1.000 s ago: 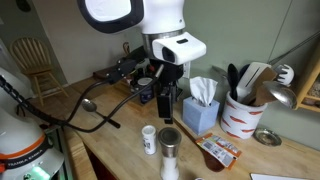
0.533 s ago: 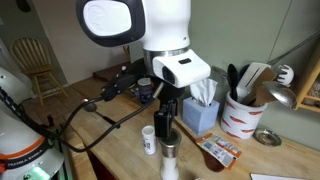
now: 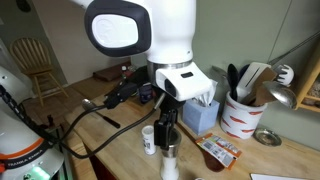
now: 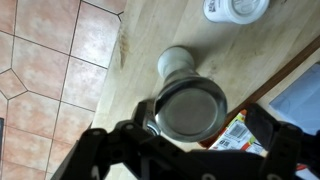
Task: Put the spice bottle onto the tray
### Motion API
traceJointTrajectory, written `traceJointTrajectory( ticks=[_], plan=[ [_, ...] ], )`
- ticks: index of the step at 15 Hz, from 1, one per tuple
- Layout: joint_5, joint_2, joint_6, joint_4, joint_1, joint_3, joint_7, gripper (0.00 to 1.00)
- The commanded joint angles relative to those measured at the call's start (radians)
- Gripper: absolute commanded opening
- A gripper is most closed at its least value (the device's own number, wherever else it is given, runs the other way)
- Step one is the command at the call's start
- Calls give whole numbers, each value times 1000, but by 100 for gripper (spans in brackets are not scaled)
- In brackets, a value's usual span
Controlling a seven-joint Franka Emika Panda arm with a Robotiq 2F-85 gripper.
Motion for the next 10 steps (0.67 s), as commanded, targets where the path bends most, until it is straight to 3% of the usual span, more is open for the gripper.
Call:
traceJointTrajectory(
  ticks=[1,10],
  plan=[
    [-22,34,16,9,-2,-3,38,100],
    [-16,97,34,26,2,-7,41,100]
  ],
)
